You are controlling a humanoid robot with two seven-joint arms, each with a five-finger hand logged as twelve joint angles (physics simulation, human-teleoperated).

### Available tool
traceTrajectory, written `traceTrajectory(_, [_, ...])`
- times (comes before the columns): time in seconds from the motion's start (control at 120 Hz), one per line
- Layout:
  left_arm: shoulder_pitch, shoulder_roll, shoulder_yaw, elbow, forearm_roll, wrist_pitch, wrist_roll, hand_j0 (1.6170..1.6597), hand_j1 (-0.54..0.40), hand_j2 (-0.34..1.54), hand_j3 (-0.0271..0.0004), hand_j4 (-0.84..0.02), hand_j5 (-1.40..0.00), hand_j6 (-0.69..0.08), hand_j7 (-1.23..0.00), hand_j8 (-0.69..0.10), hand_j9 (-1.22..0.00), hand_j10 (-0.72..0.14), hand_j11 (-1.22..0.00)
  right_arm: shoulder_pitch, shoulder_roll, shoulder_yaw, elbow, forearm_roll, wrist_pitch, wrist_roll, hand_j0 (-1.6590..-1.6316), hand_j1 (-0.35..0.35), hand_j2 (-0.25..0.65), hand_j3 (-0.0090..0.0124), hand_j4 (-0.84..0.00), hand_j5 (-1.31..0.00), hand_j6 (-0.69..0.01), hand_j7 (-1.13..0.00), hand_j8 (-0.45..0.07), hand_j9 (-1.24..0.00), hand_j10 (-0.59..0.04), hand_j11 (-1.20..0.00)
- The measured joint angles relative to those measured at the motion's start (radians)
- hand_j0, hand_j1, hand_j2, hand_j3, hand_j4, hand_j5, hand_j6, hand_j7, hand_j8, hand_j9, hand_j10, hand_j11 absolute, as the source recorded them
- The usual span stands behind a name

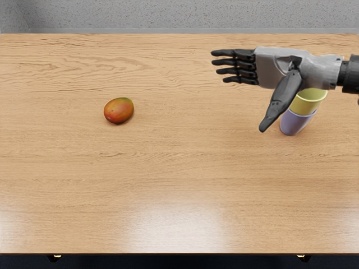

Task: Pick up cup and place in cup with right hand

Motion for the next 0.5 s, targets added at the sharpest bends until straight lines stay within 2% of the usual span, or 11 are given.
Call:
traceTrajectory(0.083, [-0.001, 0.000, 0.000, -0.001, 0.000, -0.001, 0.000, 1.6581, 0.349, 0.00, -0.0001, 0.000, 0.00, 0.000, 0.00, 0.000, 0.00, 0.000, 0.00, -0.078, -0.067, 0.016, 0.017, 0.045, 0.005, 0.032, -1.6580, -0.347, 0.002, 0.0000, -0.003, 0.00, -0.003, 0.00, -0.003, 0.00, -0.003, 0.00])
traceTrajectory(0.192, [-0.003, 0.000, -0.001, -0.001, 0.000, -0.001, 0.000, 1.6581, 0.349, 0.00, -0.0001, 0.000, 0.00, 0.000, 0.00, 0.000, 0.00, 0.000, 0.00, -0.133, -0.179, 0.023, 0.027, 0.096, 0.008, 0.049, -1.6580, -0.349, 0.002, 0.0000, -0.002, 0.00, -0.002, 0.00, -0.002, 0.00, -0.002, 0.00])
traceTrajectory(0.342, [-0.002, 0.000, -0.001, 0.000, 0.000, -0.001, 0.000, 1.6581, 0.349, 0.00, -0.0001, 0.000, 0.00, 0.000, 0.00, 0.000, 0.00, 0.000, 0.00, -0.161, -0.275, 0.024, 0.029, 0.126, 0.009, 0.056, -1.6580, -0.349, 0.002, 0.0000, -0.001, 0.00, -0.001, 0.00, -0.001, 0.00, -0.001, 0.00])
traceTrajectory(0.5, [-0.002, 0.000, -0.001, 0.000, 0.000, 0.000, 0.000, 1.6581, 0.349, 0.00, -0.0002, 0.000, 0.00, 0.000, 0.00, 0.000, 0.00, 0.000, 0.00, -0.169, -0.316, 0.022, 0.028, 0.140, 0.009, 0.057, -1.6580, -0.349, 0.002, 0.0000, -0.001, 0.00, -0.001, 0.00, -0.001, 0.00, -0.001, 0.00])
